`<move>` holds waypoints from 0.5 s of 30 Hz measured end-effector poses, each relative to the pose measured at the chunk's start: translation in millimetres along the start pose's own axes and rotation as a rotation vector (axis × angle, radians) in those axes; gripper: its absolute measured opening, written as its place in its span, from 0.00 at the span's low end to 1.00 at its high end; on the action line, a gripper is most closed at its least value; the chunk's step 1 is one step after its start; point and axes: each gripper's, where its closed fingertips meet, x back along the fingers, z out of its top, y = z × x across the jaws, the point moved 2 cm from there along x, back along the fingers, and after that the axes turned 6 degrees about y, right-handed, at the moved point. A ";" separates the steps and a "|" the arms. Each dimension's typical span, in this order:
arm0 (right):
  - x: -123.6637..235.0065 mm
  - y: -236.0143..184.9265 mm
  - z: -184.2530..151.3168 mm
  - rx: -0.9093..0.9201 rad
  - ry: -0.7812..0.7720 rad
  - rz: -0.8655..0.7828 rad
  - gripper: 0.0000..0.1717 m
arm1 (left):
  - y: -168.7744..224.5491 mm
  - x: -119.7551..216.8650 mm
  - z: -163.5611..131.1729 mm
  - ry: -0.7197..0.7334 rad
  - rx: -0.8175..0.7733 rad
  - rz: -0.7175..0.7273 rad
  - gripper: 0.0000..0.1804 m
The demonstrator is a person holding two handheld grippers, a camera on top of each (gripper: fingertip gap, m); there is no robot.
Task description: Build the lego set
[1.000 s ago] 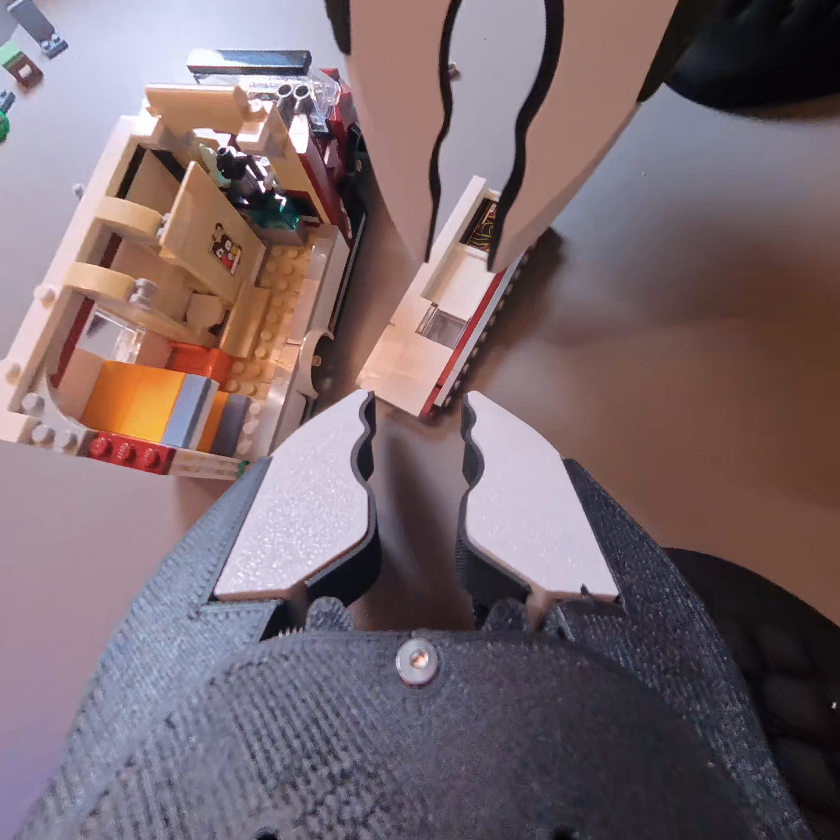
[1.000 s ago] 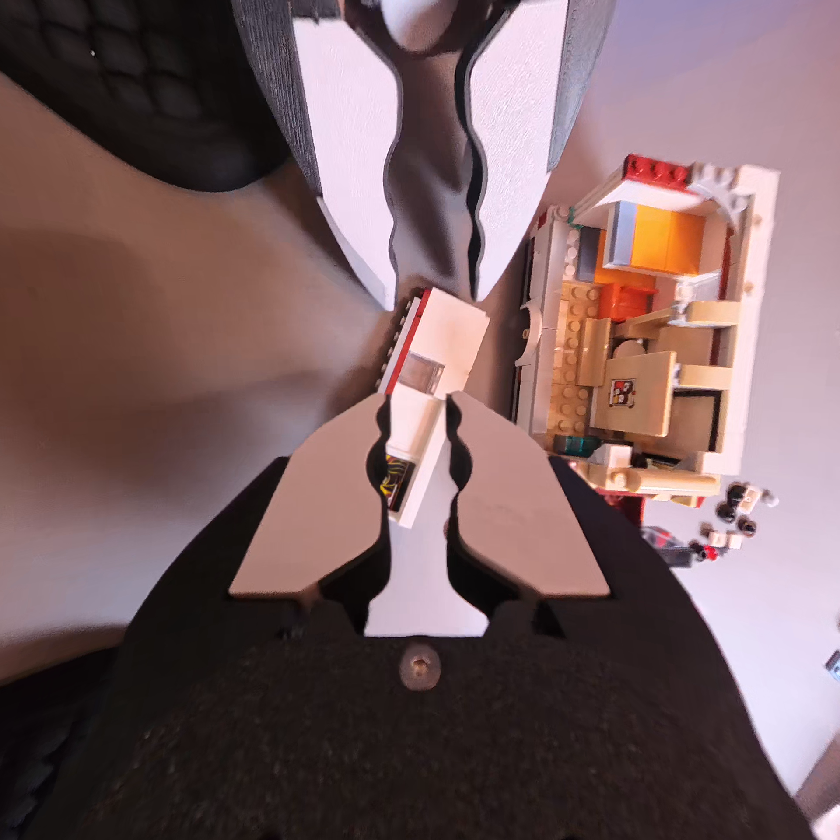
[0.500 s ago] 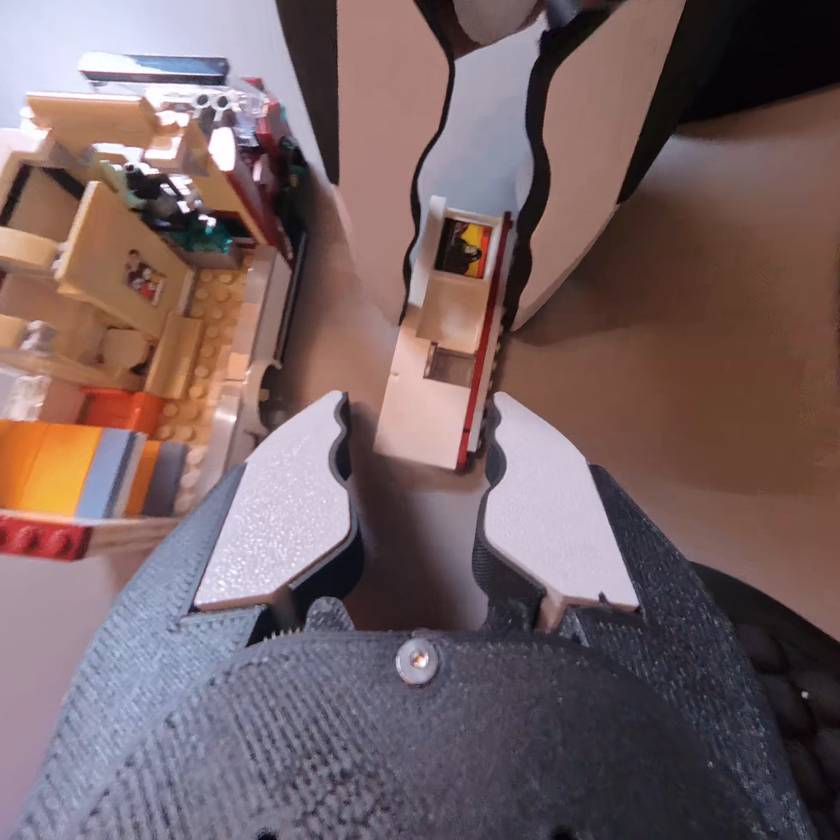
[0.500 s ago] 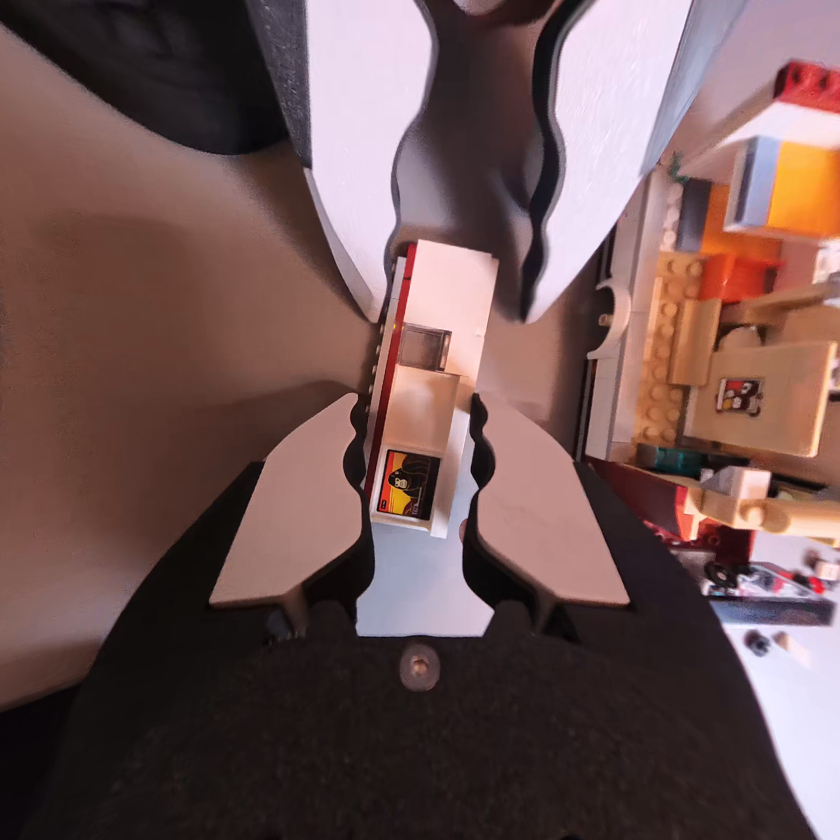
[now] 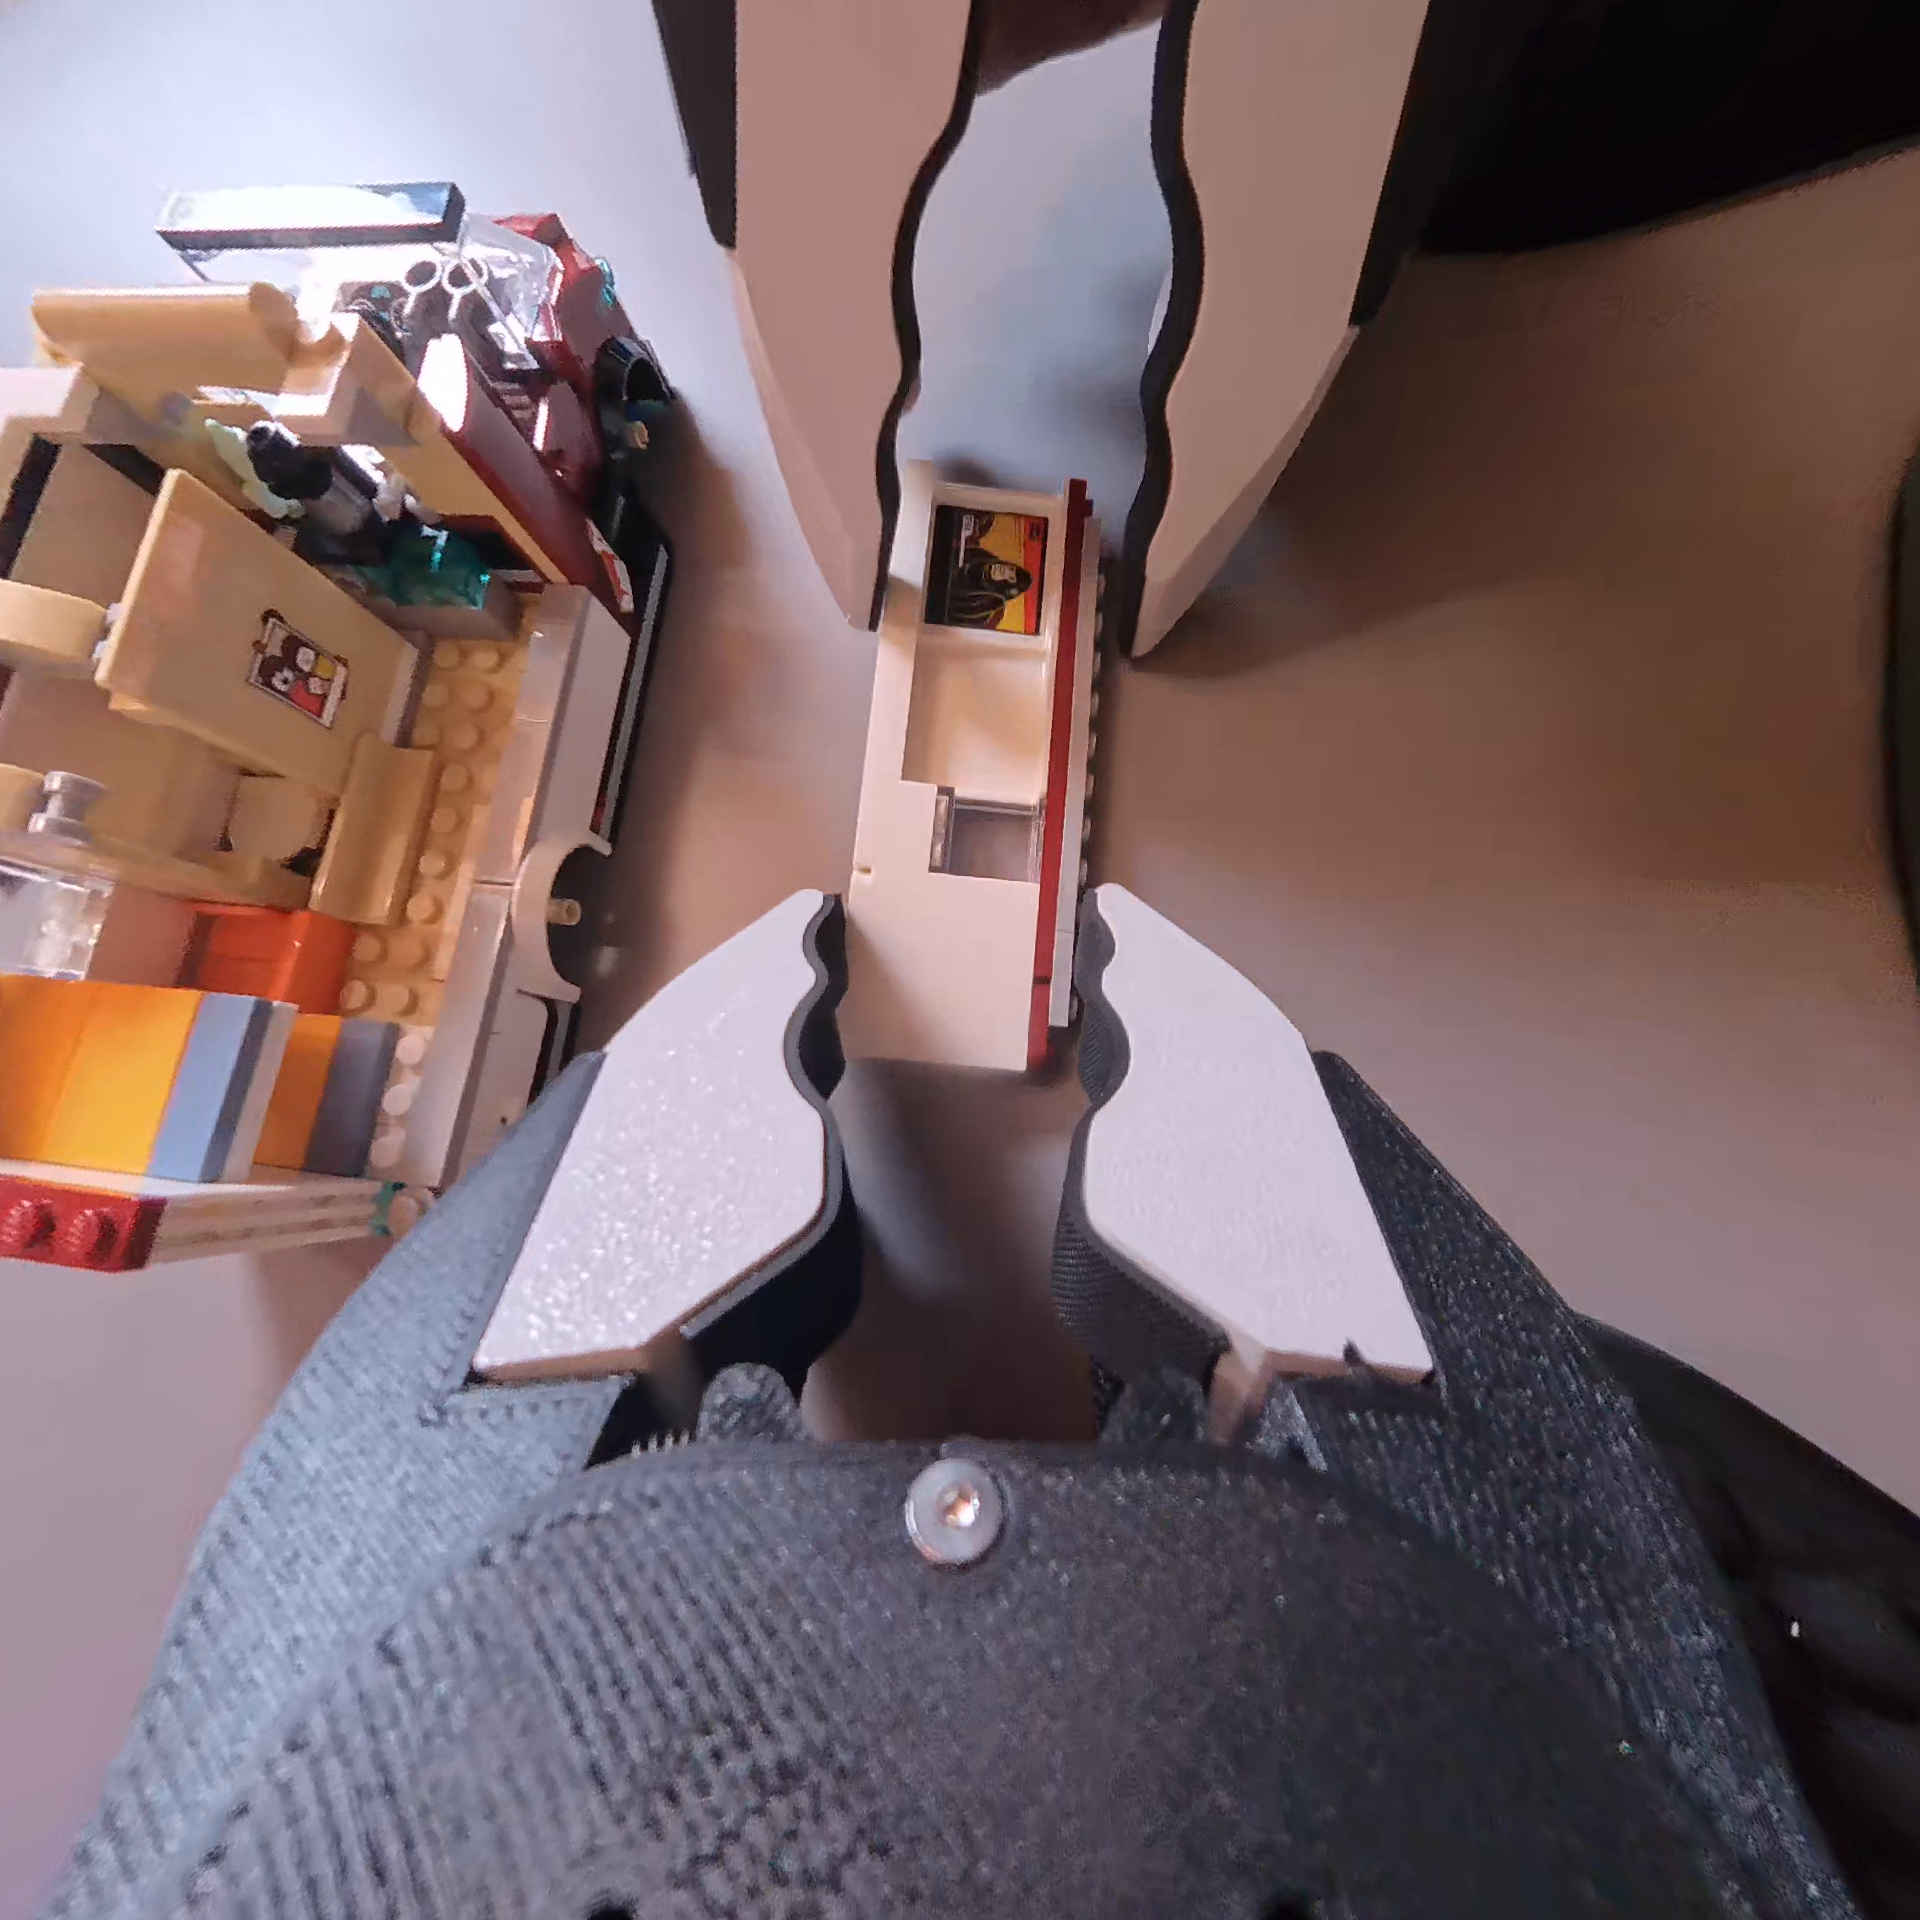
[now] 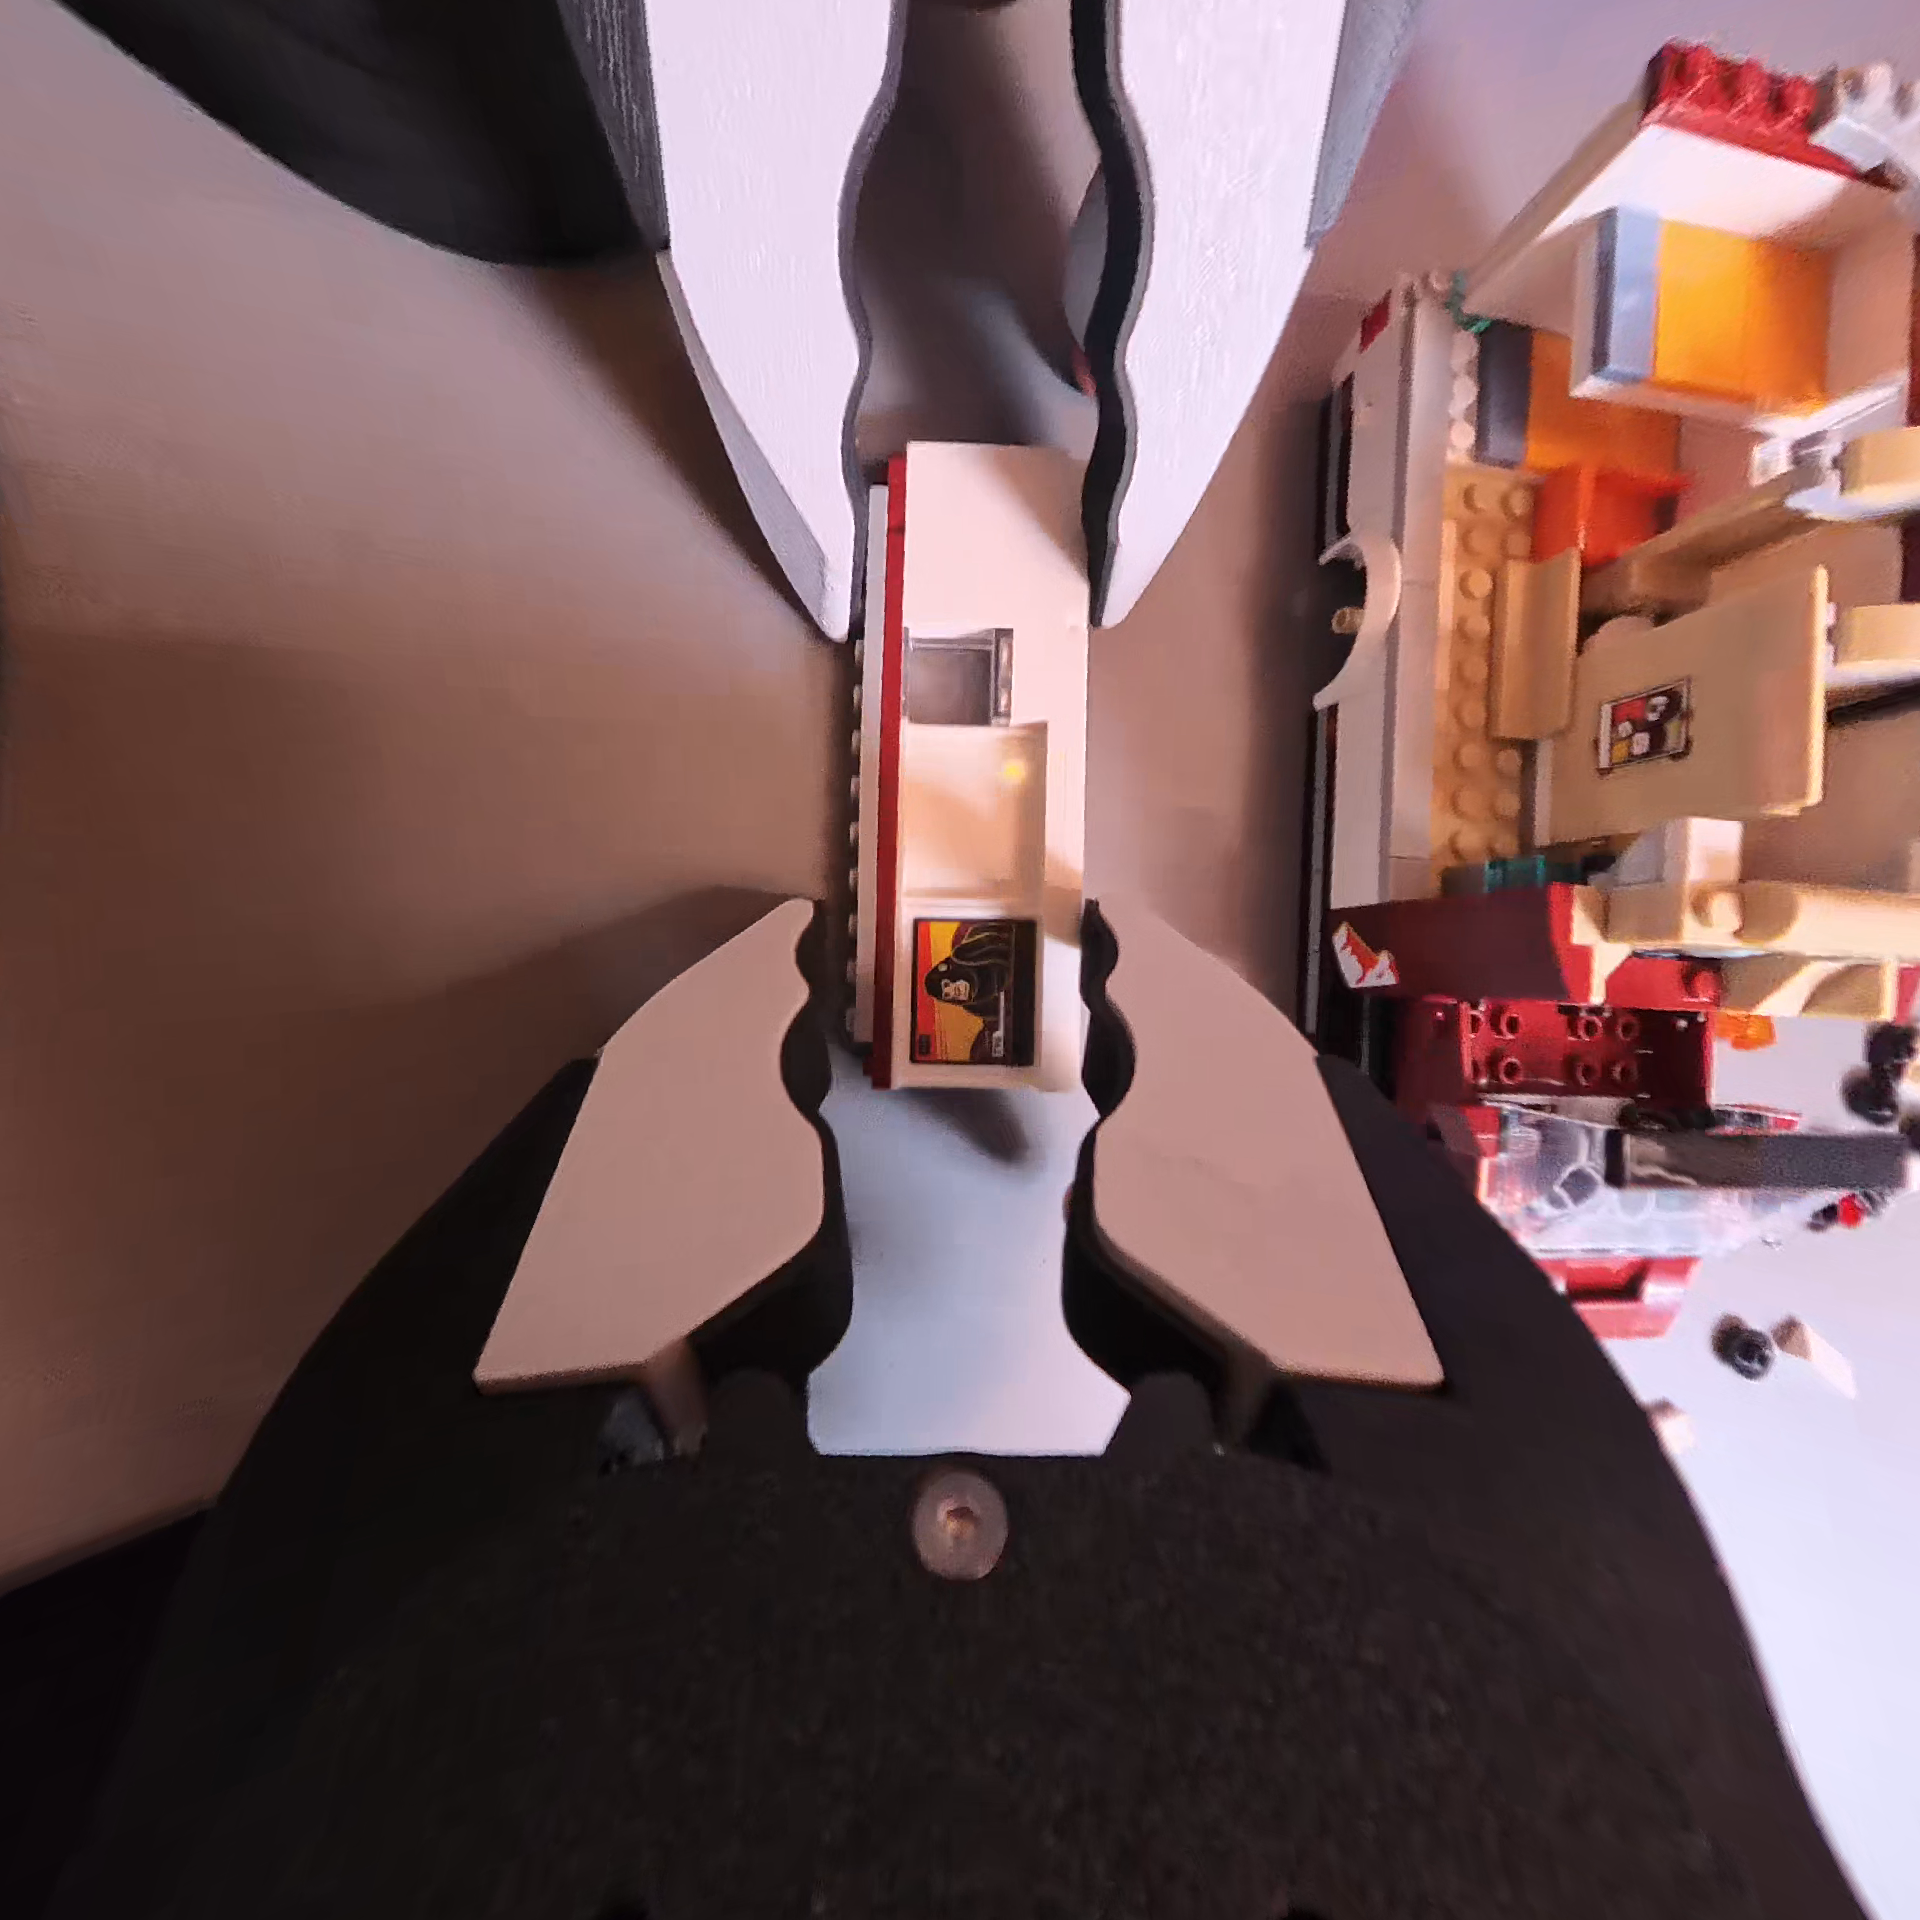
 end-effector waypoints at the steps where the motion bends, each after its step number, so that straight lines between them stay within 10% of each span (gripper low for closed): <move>1: -0.1 0.9 0.0 -0.002 0.010 -0.012 0.24 | 0.5 0.1 0.1 0.003 -0.005 0.005 0.24; 15: -1.5 -3.2 1.7 0.001 0.042 -0.008 0.24 | 4.7 3.9 0.5 -0.003 -0.047 0.030 0.25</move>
